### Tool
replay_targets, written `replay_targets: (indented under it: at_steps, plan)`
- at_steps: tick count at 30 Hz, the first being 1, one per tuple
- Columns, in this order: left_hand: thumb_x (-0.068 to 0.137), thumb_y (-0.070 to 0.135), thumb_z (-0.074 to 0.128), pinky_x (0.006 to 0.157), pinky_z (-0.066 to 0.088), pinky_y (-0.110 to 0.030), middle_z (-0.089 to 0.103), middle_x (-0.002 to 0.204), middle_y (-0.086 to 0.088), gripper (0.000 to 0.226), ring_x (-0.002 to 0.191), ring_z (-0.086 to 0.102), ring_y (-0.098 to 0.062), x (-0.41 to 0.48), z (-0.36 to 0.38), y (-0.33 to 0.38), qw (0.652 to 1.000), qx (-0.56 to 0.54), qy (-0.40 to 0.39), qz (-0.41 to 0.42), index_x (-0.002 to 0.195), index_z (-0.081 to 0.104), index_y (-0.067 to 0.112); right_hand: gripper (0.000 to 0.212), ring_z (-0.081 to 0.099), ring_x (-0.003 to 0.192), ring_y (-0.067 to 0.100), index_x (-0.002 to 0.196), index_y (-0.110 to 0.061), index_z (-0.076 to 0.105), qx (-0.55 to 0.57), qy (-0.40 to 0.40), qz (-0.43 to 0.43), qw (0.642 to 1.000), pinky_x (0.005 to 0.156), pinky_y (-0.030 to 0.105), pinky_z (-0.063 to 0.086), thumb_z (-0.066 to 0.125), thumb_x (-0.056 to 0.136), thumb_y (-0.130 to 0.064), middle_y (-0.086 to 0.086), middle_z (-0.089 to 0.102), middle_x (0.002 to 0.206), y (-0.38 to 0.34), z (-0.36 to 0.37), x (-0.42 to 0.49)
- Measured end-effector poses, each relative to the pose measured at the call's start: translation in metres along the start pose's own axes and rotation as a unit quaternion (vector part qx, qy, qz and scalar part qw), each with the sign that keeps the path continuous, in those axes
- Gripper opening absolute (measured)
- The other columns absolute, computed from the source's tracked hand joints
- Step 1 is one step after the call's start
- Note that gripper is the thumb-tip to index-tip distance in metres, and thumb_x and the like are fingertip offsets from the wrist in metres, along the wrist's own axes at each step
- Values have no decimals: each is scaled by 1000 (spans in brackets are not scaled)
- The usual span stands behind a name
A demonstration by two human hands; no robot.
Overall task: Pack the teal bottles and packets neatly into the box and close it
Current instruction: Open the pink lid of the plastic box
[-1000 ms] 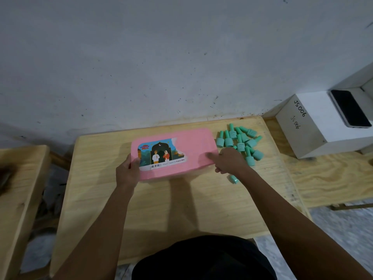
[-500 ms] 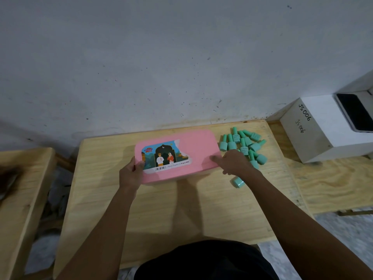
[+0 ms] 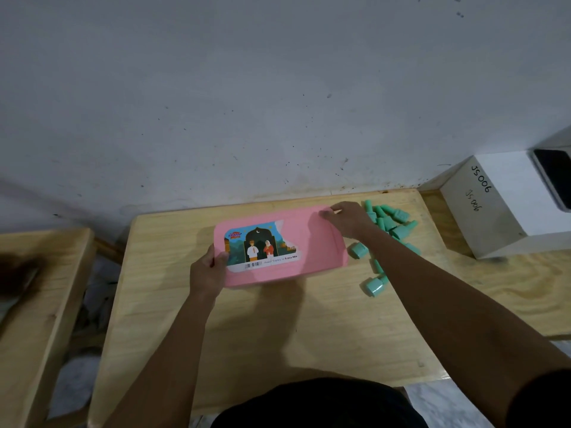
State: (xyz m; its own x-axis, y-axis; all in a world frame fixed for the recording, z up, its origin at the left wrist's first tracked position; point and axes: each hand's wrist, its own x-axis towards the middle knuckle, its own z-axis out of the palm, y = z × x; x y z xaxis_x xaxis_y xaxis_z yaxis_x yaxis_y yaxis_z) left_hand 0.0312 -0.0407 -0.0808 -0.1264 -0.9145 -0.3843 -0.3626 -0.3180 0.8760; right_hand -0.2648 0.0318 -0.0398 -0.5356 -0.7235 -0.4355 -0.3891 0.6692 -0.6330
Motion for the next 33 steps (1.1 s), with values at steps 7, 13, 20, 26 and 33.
replay_targets:
  at_steps: [7, 13, 20, 26, 33]
  plan:
    - [93, 13, 54, 73, 50, -36, 65, 93, -4, 19, 80, 59, -18, -1, -1, 3, 1000, -6, -6, 1, 98, 63, 29, 49, 50, 63, 11, 102, 0, 70, -68, 12, 41, 997, 47, 21, 35, 76, 79, -42, 6, 63, 84, -14, 0, 15]
    - [94, 15, 53, 77, 53, -41, 66, 97, -6, 17, 82, 61, -19, -2, -2, 4, 1000, -6, -6, -8, 98, 63, 28, 57, 55, 66, 15, 109, 2, 65, -83, -19, 40, 996, 50, 22, 39, 75, 79, -45, 8, 62, 89, -19, -8, 18]
    - [95, 18, 50, 70, 51, -35, 67, 98, -5, 17, 81, 62, -19, -5, -2, 9, 1000, 12, -18, -8, 97, 63, 28, 54, 61, 83, 28, 122, 1, 53, -44, -65, 31, 996, 52, 28, 48, 60, 91, -43, 14, 61, 109, -22, -9, 8]
    - [96, 18, 45, 63, 49, -29, 66, 103, -8, 20, 86, 61, -21, -6, -1, 11, 999, 43, -21, -6, 90, 62, 26, 47, 60, 87, 28, 117, -3, 49, 77, -114, 8, 990, 69, 43, 55, 53, 95, -45, 7, 55, 97, -31, -18, -5]
    - [69, 77, 53, 118, 2, -45, -1, 161, -9, 107, 148, -9, -27, -24, 36, 29, 913, 350, -45, 206, 151, 9, 23, 31, 56, 88, 23, 104, -10, 60, 328, -119, 61, 935, 79, 42, 46, 35, 99, -28, 7, 61, 95, -6, -26, -17]
